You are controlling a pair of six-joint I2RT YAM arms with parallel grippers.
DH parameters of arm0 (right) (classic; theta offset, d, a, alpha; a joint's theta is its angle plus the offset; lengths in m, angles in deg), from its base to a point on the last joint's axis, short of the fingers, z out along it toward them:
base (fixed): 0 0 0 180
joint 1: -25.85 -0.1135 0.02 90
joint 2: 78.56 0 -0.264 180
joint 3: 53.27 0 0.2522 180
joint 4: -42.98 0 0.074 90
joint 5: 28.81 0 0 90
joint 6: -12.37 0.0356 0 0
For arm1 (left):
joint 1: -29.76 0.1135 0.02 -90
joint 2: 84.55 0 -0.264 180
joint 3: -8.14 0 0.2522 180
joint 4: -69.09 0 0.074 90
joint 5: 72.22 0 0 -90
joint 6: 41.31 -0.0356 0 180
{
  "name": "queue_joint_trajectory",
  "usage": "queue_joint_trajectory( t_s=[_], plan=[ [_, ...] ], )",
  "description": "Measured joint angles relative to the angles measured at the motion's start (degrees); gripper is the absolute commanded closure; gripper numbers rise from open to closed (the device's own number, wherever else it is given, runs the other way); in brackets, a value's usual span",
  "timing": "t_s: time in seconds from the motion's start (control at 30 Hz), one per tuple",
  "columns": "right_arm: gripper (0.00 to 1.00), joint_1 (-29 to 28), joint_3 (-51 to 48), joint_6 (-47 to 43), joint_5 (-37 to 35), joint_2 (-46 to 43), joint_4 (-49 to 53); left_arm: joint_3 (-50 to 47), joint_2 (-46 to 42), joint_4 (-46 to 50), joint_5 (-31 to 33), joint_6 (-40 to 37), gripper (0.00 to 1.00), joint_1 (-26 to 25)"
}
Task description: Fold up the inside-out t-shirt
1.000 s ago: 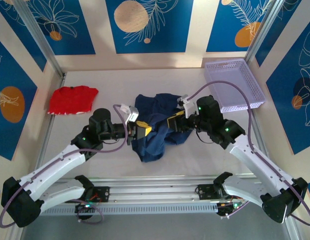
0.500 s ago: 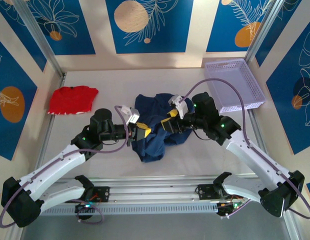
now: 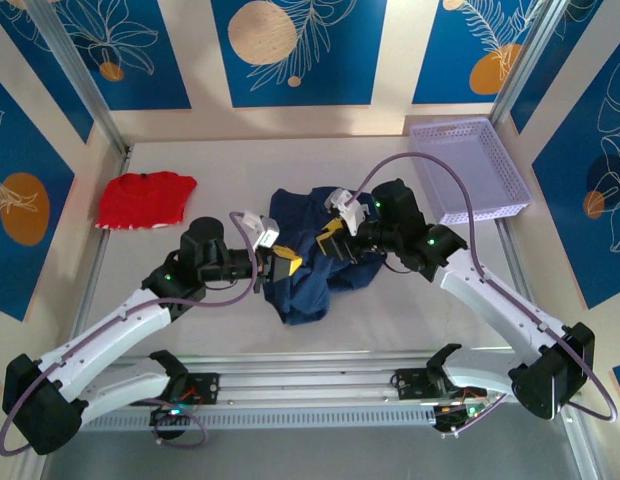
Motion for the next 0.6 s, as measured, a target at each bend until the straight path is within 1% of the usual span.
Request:
queue_joint_trajectory(
  t_s=[0.03,0.1,0.27,0.3,0.4,0.5,0.6],
  plan=[
    [1.00,0.0,0.2,0.5,0.7,0.1,-0.1,0.0,0.0,0.3,0.3,-0.2,1.00,0.0],
    [1.00,0.0,0.6,2.0,2.1,0.0,0.0,0.0,0.0,0.9,1.4,-0.3,1.00,0.0],
    [1.00,0.0,0.9,7.0,7.0,-1.8,-0.1,0.0,-0.7,3.0,6.6,-0.9,0.99,0.0],
    [1.00,0.0,0.9,8.4,8.1,-2.3,-0.2,0.0,-0.8,3.4,8.1,-1.1,0.94,0.0],
    [1.00,0.0,0.7,13.0,11.0,-3.3,-1.6,0.2,-1.2,4.9,12.1,-1.8,0.85,0.0],
    [1.00,0.0,-0.2,17.2,12.9,-3.5,-4.1,0.5,-1.5,6.3,14.6,-1.9,0.78,0.0],
    [1.00,0.0,-1.7,20.7,13.6,-3.4,-6.2,1.0,-1.6,8.0,15.5,-1.8,0.73,0.0]
  ],
)
